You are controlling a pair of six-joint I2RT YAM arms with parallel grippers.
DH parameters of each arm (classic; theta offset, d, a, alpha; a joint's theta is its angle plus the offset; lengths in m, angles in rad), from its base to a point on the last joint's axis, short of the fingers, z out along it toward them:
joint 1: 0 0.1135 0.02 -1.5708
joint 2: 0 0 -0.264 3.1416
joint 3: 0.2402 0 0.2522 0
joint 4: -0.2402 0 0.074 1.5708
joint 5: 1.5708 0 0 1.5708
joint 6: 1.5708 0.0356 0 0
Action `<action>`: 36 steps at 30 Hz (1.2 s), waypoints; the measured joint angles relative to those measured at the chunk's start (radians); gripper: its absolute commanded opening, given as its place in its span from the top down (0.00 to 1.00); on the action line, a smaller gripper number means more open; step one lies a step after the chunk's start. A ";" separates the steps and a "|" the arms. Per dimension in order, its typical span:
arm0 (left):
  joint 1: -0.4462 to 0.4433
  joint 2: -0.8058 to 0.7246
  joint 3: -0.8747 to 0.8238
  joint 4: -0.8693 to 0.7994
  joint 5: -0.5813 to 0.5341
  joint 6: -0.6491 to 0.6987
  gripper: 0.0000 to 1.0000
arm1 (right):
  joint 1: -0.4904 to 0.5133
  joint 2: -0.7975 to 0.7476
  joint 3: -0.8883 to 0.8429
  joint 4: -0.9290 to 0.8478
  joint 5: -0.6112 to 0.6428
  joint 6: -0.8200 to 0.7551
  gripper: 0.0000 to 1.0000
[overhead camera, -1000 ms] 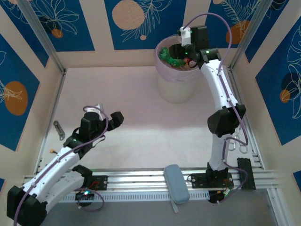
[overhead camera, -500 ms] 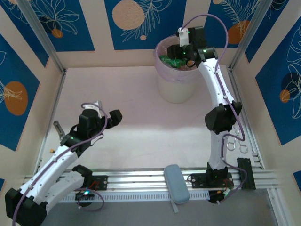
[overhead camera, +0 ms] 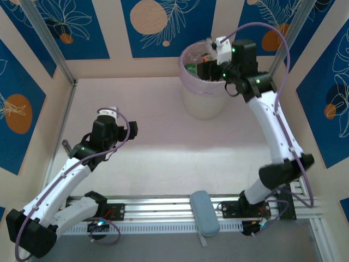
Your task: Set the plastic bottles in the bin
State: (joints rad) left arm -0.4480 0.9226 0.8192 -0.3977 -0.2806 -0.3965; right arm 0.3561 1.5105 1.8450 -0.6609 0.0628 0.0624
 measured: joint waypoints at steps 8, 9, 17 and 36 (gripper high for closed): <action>0.003 -0.045 -0.060 0.010 -0.082 0.063 0.00 | 0.230 -0.295 -0.460 0.094 0.092 0.039 0.30; 0.004 -0.046 -0.079 0.016 -0.101 0.068 0.00 | 0.241 -0.320 -0.534 0.103 0.110 0.049 0.30; 0.014 -0.043 -0.305 0.176 -0.284 0.142 0.00 | 0.197 -0.391 -0.966 0.167 0.269 0.126 0.01; 0.169 0.371 -0.495 0.929 -0.310 0.408 0.00 | -0.243 -0.285 -1.368 0.898 0.386 0.118 0.01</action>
State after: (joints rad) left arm -0.2787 1.2934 0.3241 0.5316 -0.5903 0.0116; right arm 0.1135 1.2251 0.4770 0.2375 0.4488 0.1806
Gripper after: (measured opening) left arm 0.999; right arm 0.991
